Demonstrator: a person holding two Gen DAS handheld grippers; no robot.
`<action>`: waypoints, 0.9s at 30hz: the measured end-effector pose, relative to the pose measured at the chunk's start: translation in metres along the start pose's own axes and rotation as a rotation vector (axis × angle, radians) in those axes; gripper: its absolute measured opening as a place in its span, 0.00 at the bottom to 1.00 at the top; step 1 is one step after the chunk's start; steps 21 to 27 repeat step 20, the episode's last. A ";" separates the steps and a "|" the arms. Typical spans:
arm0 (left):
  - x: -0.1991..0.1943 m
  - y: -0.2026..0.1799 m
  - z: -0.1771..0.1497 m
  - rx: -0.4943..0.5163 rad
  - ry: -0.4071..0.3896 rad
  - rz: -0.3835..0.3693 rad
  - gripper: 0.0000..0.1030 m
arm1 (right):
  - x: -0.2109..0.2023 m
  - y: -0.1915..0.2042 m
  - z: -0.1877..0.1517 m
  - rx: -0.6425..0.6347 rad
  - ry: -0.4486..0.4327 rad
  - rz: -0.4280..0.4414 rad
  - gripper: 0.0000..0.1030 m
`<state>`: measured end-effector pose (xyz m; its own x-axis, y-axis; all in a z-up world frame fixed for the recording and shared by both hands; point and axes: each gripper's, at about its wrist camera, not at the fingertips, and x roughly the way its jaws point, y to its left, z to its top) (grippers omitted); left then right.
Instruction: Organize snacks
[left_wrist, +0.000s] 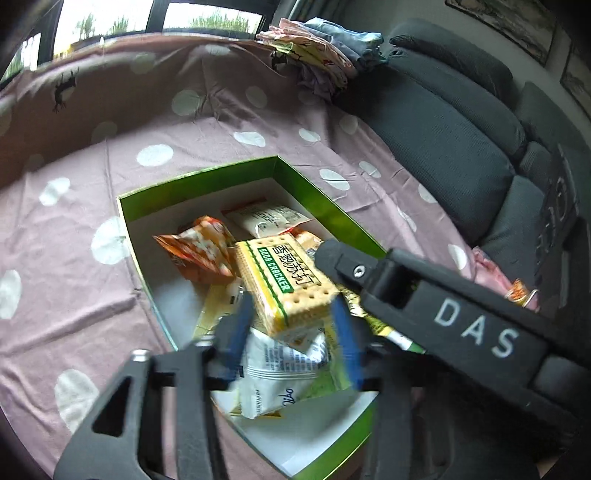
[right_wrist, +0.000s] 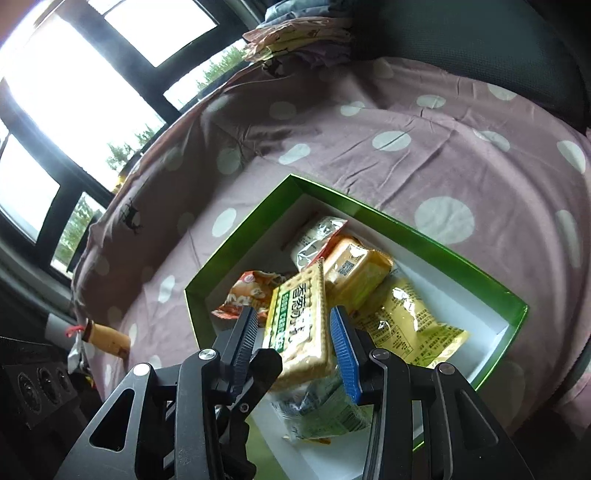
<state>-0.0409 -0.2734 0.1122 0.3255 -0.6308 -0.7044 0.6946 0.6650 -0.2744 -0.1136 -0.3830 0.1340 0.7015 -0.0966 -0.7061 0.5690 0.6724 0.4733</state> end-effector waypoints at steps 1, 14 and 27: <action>-0.003 -0.001 -0.001 0.008 -0.009 0.026 0.74 | -0.004 0.000 0.000 -0.003 -0.019 -0.004 0.51; -0.042 0.008 -0.005 -0.027 -0.086 0.072 0.96 | -0.043 -0.008 0.004 -0.017 -0.157 -0.071 0.71; -0.050 0.016 -0.007 -0.052 -0.085 0.091 0.96 | -0.047 -0.004 0.003 -0.038 -0.172 -0.087 0.71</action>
